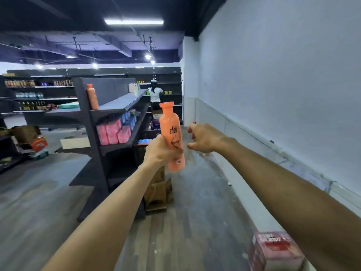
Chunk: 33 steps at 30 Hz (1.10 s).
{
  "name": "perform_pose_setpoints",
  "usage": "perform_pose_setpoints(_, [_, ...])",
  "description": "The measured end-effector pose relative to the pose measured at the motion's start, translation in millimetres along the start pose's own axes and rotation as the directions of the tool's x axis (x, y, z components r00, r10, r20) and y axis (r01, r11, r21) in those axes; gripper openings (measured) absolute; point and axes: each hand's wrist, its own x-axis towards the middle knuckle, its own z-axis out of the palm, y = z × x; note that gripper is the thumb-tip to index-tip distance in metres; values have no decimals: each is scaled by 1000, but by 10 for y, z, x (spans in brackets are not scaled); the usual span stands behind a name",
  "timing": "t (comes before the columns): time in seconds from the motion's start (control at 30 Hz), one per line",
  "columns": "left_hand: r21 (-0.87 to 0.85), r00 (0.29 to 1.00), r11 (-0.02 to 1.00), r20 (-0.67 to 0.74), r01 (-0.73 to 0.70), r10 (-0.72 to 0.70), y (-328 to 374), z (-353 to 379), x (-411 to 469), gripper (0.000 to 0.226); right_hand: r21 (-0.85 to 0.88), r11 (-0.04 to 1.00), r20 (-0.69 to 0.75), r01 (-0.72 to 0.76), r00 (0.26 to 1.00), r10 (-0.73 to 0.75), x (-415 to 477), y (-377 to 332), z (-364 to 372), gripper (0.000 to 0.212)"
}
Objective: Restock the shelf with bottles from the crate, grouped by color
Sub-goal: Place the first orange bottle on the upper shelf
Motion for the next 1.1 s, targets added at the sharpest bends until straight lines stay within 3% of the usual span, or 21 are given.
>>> perform_pose_setpoints(0.33, [-16,995,997,75,-69,70,-677,-9,1412,41,-115,992,-6,-46,999,45,1331,122,478,46])
perform_pose_setpoints(0.63, [-25,979,994,173,-105,108,-1222,427,2633,46,-53,991,-25,-119,993,118,2523,352,895,42])
perform_pose_setpoints(1.1, [-17,981,994,158,-109,111,-1396,1365,4702,45,-39,994,6,-101,995,101,4576,1572,1275,48])
